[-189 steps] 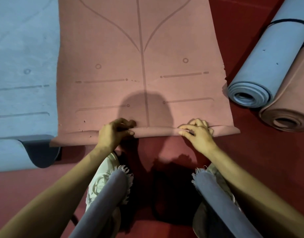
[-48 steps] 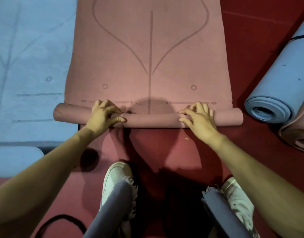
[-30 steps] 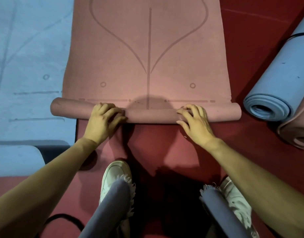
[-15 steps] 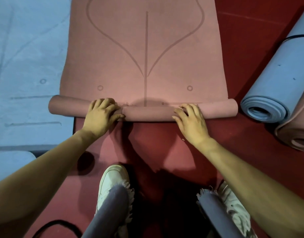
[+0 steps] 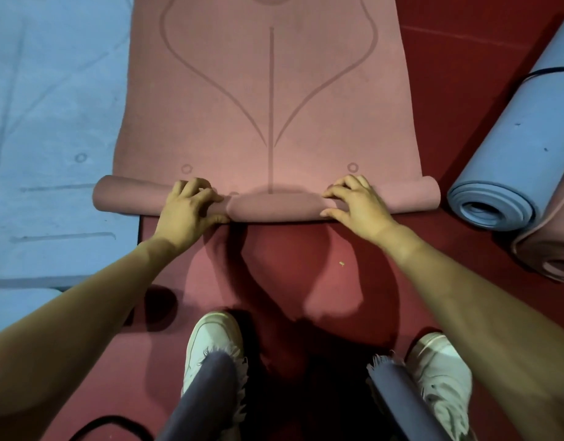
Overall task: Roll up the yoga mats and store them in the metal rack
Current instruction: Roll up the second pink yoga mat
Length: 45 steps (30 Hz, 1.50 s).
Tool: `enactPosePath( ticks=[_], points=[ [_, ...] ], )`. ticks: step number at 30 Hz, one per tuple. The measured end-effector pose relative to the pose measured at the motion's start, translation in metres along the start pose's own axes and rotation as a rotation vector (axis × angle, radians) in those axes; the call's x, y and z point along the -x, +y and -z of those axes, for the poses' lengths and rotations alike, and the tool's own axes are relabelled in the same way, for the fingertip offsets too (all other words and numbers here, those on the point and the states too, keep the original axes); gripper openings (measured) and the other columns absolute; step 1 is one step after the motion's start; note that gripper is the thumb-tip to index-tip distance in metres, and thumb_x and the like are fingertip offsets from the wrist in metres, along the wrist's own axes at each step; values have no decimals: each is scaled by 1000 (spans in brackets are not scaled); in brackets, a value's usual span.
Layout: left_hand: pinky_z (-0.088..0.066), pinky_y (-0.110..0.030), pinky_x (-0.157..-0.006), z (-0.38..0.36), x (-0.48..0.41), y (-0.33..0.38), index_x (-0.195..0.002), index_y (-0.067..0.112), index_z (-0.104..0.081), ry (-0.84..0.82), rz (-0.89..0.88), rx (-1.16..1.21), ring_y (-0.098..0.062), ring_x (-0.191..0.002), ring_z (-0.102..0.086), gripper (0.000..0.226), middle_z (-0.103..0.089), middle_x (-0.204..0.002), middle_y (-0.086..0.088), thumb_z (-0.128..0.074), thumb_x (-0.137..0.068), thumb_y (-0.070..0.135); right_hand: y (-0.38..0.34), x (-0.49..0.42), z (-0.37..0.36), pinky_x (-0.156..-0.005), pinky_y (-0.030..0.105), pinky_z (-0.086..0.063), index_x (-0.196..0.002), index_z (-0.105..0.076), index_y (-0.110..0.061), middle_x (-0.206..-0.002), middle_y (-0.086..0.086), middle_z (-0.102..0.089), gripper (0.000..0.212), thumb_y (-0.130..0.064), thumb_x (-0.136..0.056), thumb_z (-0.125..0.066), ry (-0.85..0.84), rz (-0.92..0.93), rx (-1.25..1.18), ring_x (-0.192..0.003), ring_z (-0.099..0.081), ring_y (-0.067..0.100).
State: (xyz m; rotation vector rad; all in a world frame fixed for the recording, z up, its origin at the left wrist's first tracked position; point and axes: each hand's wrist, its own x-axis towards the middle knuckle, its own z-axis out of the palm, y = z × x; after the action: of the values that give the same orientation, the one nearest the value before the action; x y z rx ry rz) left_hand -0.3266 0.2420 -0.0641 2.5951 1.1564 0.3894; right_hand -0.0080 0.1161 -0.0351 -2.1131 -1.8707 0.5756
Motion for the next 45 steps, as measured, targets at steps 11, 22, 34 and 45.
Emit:
enactPosePath(
  ticks=[11, 22, 34, 45],
  points=[
    [-32, -43, -87, 2, -8, 7, -107, 9, -66, -3, -5, -244, -32, -90, -49, 73, -62, -99, -10, -17, -95, 63, -11, 4, -18, -89, 42, -46, -97, -65, -14, -89, 9, -62, 30, -35, -83, -48, 200, 0, 206, -89, -60, 32],
    [-30, -42, -85, -6, -20, 11, -86, 5, -61, 153, 118, -100, -25, -84, -39, 50, -61, -86, -14, -44, -87, 52, -14, 8, -26, -95, 48, -44, -108, -63, -7, -105, 16, -58, 47, -23, -67, -78, 215, -58, 260, -98, -46, 33],
    [-38, -50, -93, -18, -20, 18, -108, 8, -67, 136, 34, 68, -26, -101, -55, 39, -63, -107, -10, -65, -80, 36, -6, -40, 10, -101, 35, -33, -130, -48, -20, -120, 8, -53, 43, -30, -90, -59, -33, -62, 105, -117, -39, 28],
    [-34, -40, -87, -4, -50, 13, -106, 11, -66, -5, 77, 35, -32, -92, -57, 51, -65, -102, -8, -47, -82, 52, -11, -14, -22, -93, 51, -45, -113, -62, -5, -103, 20, -54, 44, -24, -75, -71, 277, -29, 232, -99, -35, 31]
  ],
)
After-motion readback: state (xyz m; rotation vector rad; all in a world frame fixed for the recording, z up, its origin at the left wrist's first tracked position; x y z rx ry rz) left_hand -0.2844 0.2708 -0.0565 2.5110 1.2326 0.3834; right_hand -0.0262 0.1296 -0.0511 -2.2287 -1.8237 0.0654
